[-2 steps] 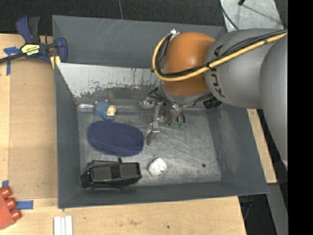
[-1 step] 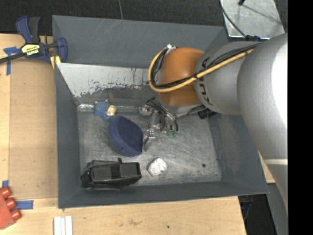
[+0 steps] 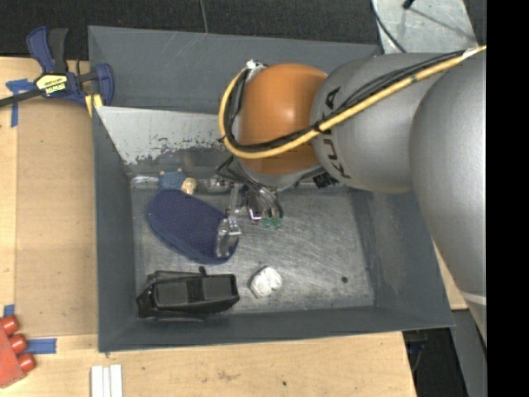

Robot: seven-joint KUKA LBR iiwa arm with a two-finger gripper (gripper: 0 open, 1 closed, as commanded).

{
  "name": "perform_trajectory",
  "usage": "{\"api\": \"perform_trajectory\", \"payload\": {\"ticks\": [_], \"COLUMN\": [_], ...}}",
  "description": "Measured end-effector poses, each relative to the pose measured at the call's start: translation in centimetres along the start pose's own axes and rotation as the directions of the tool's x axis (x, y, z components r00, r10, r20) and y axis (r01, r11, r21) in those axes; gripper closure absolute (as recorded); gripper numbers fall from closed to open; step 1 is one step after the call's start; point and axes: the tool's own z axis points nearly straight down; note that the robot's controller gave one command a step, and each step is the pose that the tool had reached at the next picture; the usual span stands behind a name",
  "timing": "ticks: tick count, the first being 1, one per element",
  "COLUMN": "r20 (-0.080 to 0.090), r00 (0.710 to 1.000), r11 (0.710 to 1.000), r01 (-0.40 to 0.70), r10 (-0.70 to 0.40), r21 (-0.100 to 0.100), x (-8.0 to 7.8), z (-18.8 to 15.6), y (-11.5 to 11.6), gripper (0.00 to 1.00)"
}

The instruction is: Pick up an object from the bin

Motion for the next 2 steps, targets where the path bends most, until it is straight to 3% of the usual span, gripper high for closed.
{"api": "perform_trajectory", "payload": {"ticks": [1, 2], "r20": [-0.009, -0.005], "r00": [0.993, 0.993], "r11": [0.993, 0.993], "r01": [-0.121, -0.12], "r10": [0.121, 0.12], "r21": [0.005, 0.003], "x": [1.61, 1.49], "z": [5.91, 5.66], "y": [0.03, 0.05], "gripper": [0.0, 1.0]}}
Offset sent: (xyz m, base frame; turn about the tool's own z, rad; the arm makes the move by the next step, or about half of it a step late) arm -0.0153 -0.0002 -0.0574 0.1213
